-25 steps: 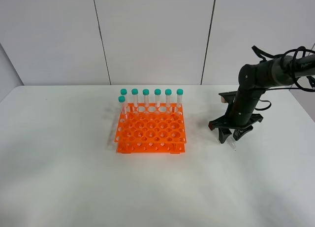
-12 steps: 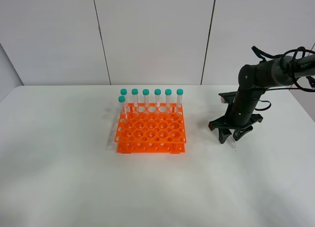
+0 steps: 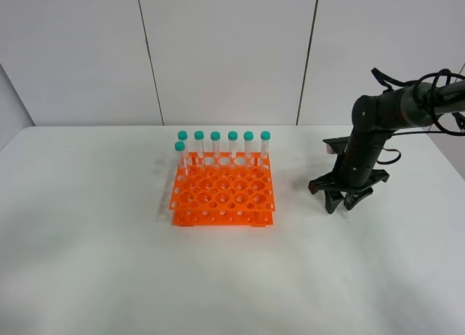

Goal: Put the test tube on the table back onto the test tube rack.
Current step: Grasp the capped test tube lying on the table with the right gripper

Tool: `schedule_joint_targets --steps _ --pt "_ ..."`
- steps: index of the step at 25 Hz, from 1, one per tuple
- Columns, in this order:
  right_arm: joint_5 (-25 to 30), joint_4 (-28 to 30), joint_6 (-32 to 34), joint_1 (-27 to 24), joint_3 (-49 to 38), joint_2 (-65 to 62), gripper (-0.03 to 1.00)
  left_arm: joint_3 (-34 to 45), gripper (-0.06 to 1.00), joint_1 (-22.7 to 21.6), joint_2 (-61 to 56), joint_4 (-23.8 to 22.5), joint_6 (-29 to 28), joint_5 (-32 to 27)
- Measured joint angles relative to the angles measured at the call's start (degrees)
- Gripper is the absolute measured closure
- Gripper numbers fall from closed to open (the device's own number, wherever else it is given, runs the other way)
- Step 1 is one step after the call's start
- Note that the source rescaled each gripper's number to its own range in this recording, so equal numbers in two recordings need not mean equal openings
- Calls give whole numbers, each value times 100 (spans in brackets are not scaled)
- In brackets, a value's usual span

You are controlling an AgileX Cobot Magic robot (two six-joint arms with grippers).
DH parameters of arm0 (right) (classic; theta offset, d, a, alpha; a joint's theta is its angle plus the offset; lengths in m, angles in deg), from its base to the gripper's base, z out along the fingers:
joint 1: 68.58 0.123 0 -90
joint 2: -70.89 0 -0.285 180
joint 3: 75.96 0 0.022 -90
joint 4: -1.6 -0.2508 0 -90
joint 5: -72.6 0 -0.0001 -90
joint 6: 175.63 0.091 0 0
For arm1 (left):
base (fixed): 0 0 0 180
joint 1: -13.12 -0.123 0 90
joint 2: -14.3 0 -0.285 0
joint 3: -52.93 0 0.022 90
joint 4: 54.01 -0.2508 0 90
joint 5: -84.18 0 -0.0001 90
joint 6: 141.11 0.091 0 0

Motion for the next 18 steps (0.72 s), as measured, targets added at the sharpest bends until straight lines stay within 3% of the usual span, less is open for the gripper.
schedule_joint_targets --steps 3,4,18 --pt "92 124 88 0 0 0 89 0 -6 0 0 0 0 0" --pt "100 124 96 0 0 0 97 0 -6 0 0 0 0 0" --pt "119 254 96 0 0 0 95 0 -6 0 0 0 0 0"
